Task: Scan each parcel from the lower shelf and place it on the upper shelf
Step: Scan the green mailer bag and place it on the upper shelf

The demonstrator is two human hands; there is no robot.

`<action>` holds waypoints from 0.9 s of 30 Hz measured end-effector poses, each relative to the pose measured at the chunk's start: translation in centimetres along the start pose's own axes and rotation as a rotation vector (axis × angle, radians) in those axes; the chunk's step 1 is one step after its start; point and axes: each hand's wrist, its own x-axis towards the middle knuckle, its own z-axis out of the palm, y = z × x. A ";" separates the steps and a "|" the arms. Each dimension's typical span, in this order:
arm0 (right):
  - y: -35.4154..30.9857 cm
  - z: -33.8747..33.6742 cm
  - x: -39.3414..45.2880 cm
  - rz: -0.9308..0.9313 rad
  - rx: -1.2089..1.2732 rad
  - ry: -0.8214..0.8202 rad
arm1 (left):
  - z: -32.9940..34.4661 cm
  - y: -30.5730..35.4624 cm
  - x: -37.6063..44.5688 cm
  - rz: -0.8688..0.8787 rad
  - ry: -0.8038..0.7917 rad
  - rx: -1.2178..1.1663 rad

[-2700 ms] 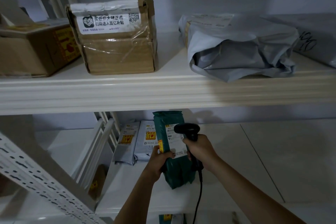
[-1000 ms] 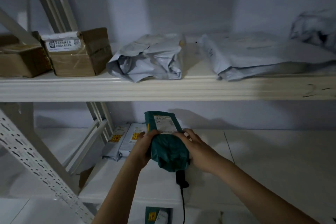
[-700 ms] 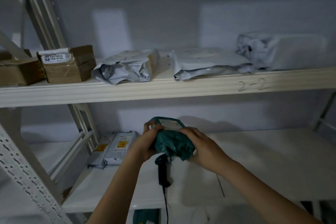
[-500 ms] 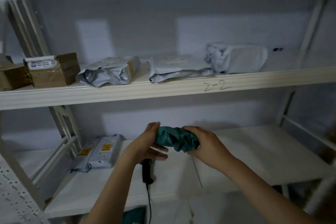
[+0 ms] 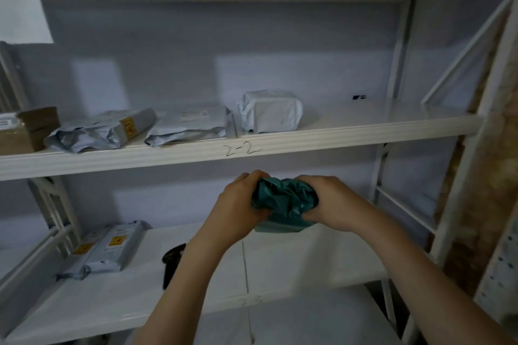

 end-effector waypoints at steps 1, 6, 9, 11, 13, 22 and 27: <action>1.1 -1.4 -0.3 -0.005 -0.004 0.006 | 0.8 1.5 0.8 -0.001 0.010 0.006; 6.2 -9.2 -2.1 -0.045 -0.004 0.038 | 4.0 9.4 4.4 0.030 0.073 -0.023; 8.0 -14.0 -3.6 -0.095 -0.026 0.105 | 4.6 14.2 5.6 0.062 0.143 -0.030; 8.5 -17.1 -4.6 -0.138 -0.031 0.158 | 4.2 17.1 5.9 0.109 0.212 -0.044; 8.5 -19.7 -5.3 -0.192 -0.035 0.218 | 3.5 19.5 6.1 0.175 0.287 -0.080; 11.0 -21.8 0.4 -0.316 0.048 0.478 | 4.8 20.3 13.4 0.281 0.483 -0.040; 14.0 -19.9 5.6 -0.336 0.049 0.510 | 7.3 17.0 17.8 0.286 0.514 -0.004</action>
